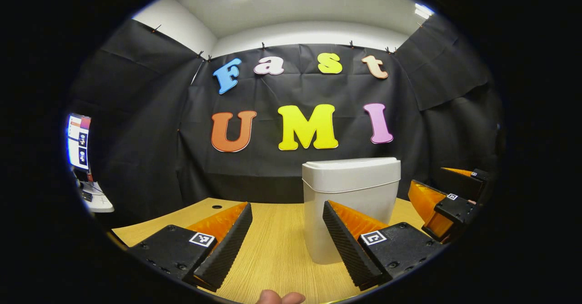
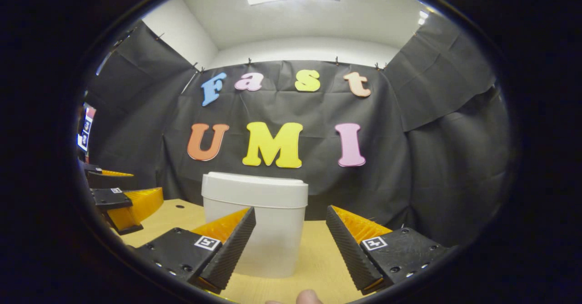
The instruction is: Press the lid of the desktop garbage bin to open it, pick up the crumpled paper on the desktop and throw it into the bin, then pick up the pop can on the desktop and drop it into the bin, and finally close the garbage bin lid.
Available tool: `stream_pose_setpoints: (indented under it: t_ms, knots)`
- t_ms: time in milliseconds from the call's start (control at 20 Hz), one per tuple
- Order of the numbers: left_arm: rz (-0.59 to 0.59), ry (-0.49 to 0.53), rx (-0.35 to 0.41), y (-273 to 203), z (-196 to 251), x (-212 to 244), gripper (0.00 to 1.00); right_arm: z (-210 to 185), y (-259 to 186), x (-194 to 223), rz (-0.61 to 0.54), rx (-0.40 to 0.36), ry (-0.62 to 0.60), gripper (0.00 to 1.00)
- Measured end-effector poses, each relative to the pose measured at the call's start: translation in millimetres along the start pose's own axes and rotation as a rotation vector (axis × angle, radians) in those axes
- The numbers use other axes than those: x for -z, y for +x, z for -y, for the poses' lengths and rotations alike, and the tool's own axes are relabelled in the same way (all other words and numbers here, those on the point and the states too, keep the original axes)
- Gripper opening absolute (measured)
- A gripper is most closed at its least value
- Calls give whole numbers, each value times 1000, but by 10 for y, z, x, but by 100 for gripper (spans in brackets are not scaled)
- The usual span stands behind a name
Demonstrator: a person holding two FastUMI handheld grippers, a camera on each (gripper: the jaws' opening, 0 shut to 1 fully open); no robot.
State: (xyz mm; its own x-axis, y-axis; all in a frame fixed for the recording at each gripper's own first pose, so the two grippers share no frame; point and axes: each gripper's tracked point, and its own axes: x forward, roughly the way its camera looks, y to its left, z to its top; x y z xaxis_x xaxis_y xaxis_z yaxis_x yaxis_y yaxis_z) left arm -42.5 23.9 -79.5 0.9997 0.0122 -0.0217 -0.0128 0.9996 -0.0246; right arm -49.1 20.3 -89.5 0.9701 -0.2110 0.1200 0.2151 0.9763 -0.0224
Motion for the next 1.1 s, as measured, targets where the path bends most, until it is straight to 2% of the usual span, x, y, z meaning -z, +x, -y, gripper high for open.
stream_pose_setpoints:
  t_ms: [1100]
  knots:
    - [-4, -8, -9, 0, -46, -11, 100, -20, -8, 13, -5, 7, -5, 96]
